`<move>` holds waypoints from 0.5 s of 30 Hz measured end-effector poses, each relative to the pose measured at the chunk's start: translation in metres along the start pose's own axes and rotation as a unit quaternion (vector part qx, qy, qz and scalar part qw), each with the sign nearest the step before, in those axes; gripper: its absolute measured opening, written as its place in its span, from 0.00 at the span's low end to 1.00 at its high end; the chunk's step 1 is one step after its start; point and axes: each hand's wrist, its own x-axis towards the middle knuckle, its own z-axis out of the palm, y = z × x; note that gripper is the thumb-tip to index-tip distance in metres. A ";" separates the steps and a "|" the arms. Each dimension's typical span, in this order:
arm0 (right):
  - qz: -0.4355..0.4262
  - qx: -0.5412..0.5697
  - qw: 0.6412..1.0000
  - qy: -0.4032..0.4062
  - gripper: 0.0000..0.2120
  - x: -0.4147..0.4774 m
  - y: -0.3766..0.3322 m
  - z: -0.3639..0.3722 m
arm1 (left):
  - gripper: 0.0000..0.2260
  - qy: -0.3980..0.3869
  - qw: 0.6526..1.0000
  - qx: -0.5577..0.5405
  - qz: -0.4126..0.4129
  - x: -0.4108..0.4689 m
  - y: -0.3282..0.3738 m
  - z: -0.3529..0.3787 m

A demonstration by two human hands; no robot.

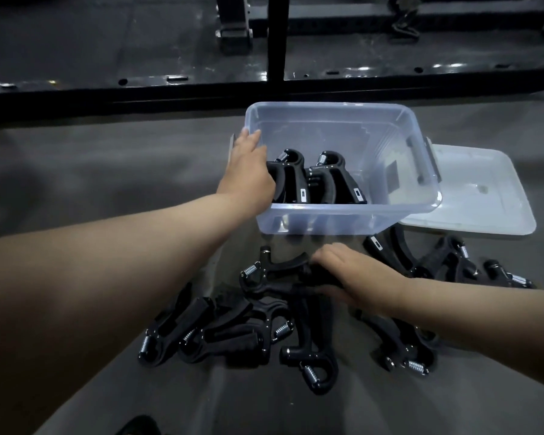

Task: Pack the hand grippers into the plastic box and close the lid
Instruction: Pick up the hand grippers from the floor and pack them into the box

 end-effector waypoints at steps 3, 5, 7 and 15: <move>-0.136 -0.069 0.986 0.067 0.12 -0.005 0.001 -0.002 | 0.23 0.001 1.000 -0.003 -0.001 -0.002 0.001 -0.001; -0.133 -0.091 0.986 0.037 0.13 -0.008 0.000 0.000 | 0.23 0.001 1.000 -0.004 -0.002 -0.003 0.002 -0.002; -0.082 -0.088 0.992 -0.043 0.15 -0.013 0.001 0.006 | 0.22 -0.001 1.000 -0.004 -0.005 -0.003 0.003 -0.002; 0.191 0.045 0.976 -0.098 0.19 0.026 -0.030 0.038 | 0.21 0.005 1.000 -0.006 -0.017 -0.004 0.005 -0.002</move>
